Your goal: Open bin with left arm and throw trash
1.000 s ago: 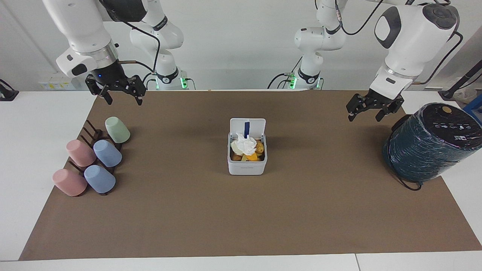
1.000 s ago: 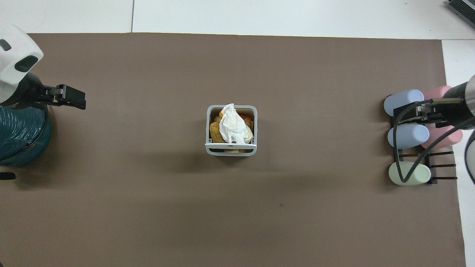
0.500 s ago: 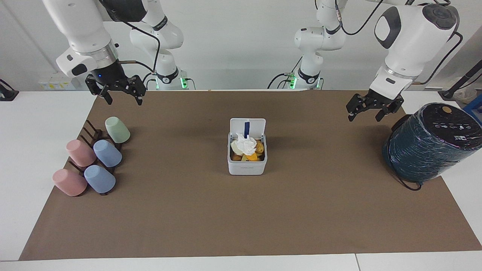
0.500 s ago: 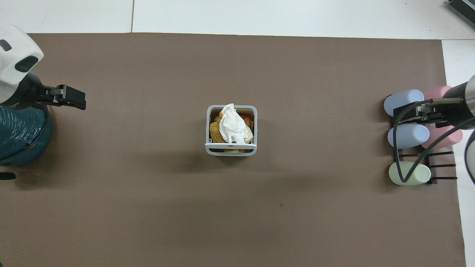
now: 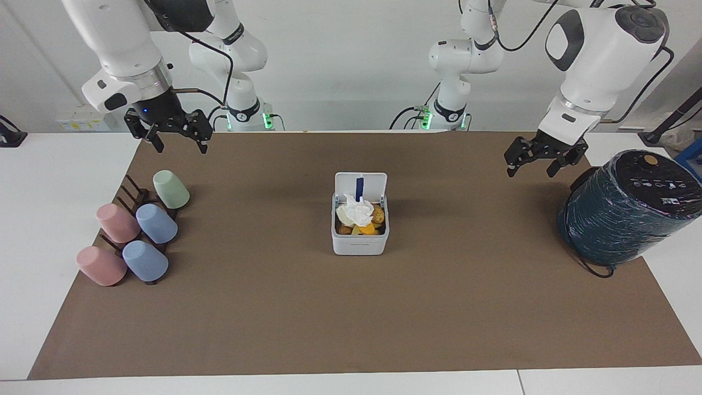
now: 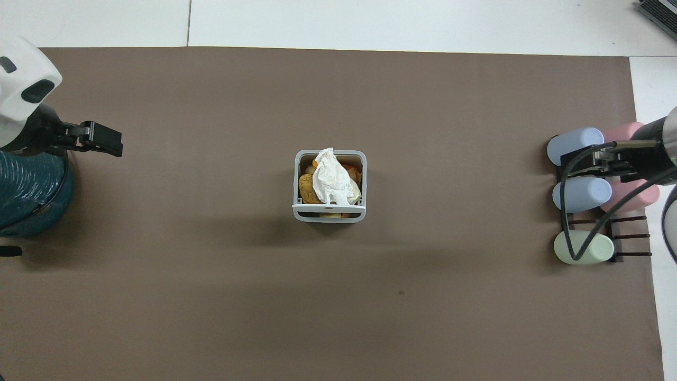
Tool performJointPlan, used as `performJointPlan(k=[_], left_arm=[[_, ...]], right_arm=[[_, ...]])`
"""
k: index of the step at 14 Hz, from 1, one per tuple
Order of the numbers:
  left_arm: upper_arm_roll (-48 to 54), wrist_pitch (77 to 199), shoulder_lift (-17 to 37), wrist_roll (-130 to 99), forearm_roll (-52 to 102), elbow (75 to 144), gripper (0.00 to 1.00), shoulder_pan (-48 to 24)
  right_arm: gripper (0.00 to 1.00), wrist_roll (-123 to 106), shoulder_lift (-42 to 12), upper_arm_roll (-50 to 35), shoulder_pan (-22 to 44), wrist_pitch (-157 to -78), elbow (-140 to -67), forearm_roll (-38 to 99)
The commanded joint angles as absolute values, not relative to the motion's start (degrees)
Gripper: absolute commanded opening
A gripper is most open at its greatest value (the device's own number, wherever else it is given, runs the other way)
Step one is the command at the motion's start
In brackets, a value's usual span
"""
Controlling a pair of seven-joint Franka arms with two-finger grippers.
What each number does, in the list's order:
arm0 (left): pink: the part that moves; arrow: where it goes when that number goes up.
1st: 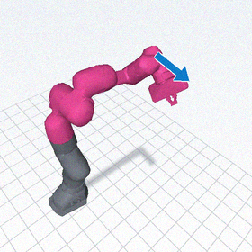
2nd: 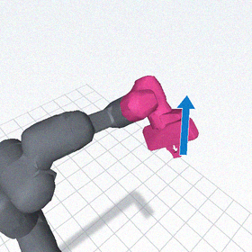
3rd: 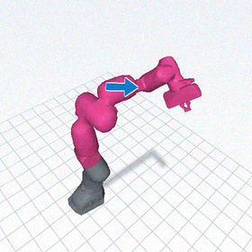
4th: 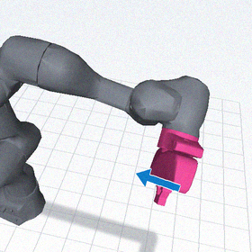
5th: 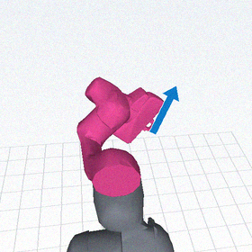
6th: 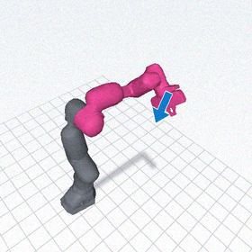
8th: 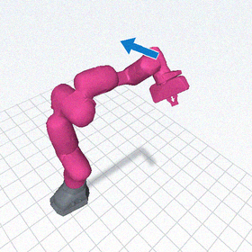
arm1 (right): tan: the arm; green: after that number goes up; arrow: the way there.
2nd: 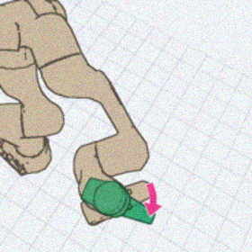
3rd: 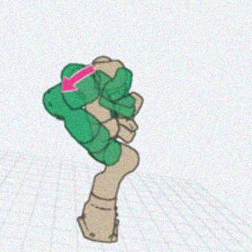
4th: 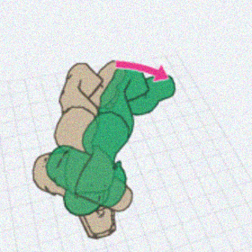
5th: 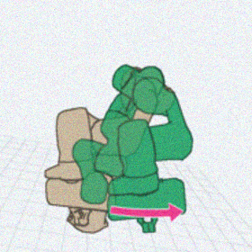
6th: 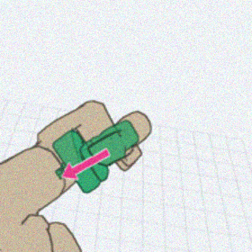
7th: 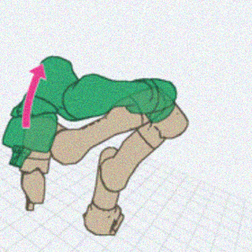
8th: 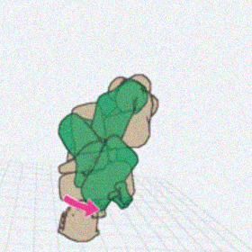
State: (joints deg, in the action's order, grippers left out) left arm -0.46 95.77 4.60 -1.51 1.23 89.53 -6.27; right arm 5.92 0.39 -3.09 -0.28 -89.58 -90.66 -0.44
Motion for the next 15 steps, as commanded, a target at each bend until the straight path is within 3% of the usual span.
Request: performJointPlan(k=[1,15], left_arm=[[-0.1,96.0,2.6,-0.8,0.1,91.8,1.00,-5.8],[-0.2,96.8,2.7,-0.3,0.1,91.6,1.00,-5.3]], right_arm=[[1.00,4.1,1.8,-3.0,-0.6,-89.6,-92.2,0.8],[1.00,4.1,1.8,-3.0,-0.6,-89.6,-92.2,0.8]])
